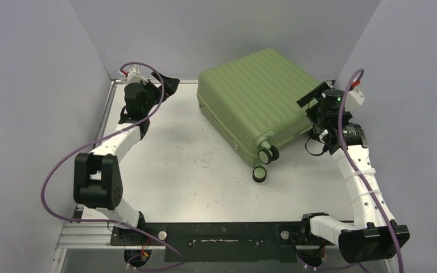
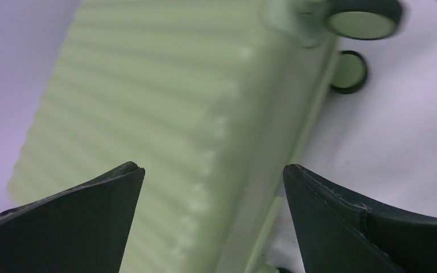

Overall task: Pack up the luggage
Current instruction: Move the luggage to the center of the board.

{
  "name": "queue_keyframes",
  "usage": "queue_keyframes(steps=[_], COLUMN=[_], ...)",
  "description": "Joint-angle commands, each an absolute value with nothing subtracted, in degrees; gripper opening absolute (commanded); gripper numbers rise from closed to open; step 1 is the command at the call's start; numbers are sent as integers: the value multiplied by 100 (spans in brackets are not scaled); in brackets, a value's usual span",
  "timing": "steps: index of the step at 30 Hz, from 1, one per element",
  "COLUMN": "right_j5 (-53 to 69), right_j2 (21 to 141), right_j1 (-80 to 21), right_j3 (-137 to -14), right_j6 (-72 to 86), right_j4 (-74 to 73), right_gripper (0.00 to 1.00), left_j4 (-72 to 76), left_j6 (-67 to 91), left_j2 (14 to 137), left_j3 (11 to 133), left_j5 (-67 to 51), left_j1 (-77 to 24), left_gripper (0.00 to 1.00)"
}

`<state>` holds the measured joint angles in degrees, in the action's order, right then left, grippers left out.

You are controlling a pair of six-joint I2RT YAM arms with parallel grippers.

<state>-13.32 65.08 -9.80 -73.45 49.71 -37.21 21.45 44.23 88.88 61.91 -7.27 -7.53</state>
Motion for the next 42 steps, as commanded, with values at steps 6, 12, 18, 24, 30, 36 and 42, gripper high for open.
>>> queue_keyframes(steps=[6,12,18,24,30,36,42], right_j5=[-566,-450,-70,569,986,1070,979], right_j2=[6355,6497,6581,6705,6593,6511,6203], right_j1=[-331,-317,-326,-346,-420,-535,-571], right_j3=[-6367,-6196,-5997,-5833,-5589,-5385,-5147], right_j6=[5693,5552,5351,4993,4624,4447,4261], right_j4=[-3370,-3409,-3305,-3060,-2695,-2678,-2730], right_gripper=[99,99,99,98,98,97,97], left_j4=[4638,3924,3486,3301,4244,5296,5488], left_j6=[4920,4088,3865,3631,3869,4381,4277], left_j2=[10451,11231,12045,12246,11848,11203,10026], left_j3=[7374,8397,9317,9144,7968,6638,5028], left_j5=[-1985,-1478,-1748,-2318,-3320,-3759,-3350], left_j1=[-662,-1055,-1461,-1686,-1618,-1652,-1804], left_gripper=[97,97,97,97,86,61,54])
